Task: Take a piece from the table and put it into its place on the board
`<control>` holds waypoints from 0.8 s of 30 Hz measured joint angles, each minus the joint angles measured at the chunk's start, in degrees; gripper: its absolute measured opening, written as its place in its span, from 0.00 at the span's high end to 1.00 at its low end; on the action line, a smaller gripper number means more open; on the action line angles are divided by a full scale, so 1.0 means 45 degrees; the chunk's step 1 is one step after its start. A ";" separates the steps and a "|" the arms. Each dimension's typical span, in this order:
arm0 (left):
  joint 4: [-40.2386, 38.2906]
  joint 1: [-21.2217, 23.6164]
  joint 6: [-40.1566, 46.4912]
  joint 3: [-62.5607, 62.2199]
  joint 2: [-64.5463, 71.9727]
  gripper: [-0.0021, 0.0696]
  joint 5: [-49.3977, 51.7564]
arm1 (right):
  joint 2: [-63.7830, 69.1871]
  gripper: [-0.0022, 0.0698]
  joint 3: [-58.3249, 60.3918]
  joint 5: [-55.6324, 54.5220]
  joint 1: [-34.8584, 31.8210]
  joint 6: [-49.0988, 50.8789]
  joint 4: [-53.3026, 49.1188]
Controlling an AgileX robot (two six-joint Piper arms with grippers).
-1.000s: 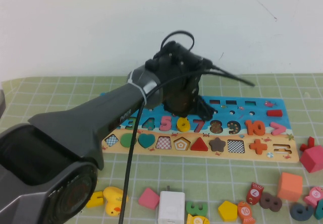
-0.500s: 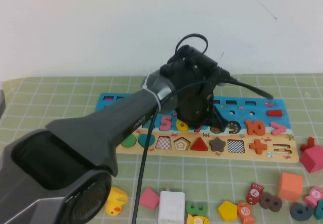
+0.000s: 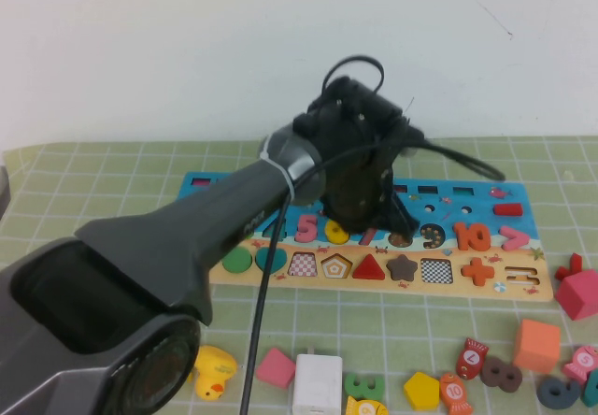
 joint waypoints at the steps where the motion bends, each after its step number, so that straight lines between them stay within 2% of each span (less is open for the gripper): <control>1: 0.0059 0.0000 -0.0028 -0.0105 -0.0093 0.97 0.0000 | 0.0000 0.97 0.0000 0.0000 0.0000 0.0000 0.0000; 7: 0.0654 0.0000 -0.0105 -0.0593 -0.0307 0.97 -0.0029 | 0.0000 0.97 0.0000 0.0000 0.0000 0.0000 0.0000; 21: 0.0847 0.0023 -0.0214 -0.0593 0.0481 0.97 0.0175 | 0.0000 0.97 0.0000 0.0000 0.0000 0.0000 0.0000; 24: 0.1438 0.0023 -0.0493 -0.0593 0.0450 0.97 0.0415 | 0.0000 0.97 0.0000 0.0000 0.0000 0.0000 0.0000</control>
